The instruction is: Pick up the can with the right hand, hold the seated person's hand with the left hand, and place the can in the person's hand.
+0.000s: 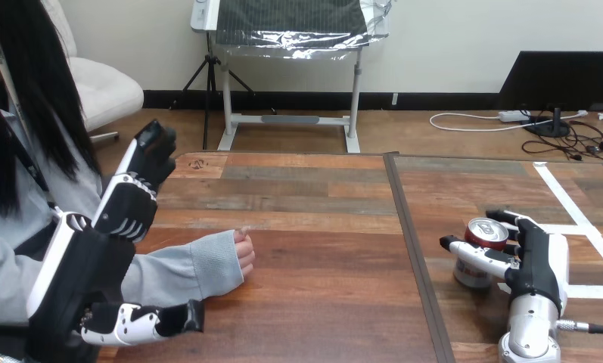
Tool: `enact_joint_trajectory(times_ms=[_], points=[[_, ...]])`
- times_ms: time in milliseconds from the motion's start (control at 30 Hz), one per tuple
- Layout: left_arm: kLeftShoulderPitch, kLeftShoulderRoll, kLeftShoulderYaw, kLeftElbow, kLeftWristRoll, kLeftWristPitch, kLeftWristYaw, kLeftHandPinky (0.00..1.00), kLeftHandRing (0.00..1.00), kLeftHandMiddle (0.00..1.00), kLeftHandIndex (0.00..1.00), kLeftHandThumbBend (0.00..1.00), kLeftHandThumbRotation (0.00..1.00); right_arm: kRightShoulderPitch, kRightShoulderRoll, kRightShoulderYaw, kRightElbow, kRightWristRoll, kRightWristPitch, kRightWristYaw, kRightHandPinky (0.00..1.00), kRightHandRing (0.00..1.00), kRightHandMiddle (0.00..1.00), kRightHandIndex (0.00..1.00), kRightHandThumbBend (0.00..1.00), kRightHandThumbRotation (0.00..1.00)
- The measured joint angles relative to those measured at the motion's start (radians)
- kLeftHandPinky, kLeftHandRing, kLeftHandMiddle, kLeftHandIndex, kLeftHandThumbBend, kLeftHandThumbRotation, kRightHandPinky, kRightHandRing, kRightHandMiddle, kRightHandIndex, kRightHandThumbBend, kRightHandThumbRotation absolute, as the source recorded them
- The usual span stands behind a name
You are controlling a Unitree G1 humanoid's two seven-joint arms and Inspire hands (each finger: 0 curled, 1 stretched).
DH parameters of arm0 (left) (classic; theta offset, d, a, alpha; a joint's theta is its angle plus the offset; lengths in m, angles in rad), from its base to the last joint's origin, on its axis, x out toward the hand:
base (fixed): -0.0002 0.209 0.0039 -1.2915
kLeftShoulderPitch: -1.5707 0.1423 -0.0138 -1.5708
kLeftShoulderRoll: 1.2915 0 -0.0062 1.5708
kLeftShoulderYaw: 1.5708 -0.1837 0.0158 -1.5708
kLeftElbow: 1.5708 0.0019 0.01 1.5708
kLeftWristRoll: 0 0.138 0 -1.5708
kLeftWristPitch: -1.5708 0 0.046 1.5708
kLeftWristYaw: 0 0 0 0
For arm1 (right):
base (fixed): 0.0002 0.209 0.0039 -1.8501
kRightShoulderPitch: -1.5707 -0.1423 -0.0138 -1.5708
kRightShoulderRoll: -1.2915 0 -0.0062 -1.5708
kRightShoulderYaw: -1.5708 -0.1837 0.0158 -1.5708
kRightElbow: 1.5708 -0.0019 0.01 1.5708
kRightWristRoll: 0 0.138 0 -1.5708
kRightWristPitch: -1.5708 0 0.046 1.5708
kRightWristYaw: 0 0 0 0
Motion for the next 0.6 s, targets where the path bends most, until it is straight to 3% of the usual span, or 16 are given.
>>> enact_joint_trajectory(times_ms=[600], points=[[0.004,0.001,0.0,-0.01,0.022,0.024,0.03,0.96,1.0,1.0,1.0,1.0,0.48,0.0,0.006,-0.005,-0.002,0.011,0.0,-0.023,0.36,0.43,0.51,0.54,0.81,0.0]])
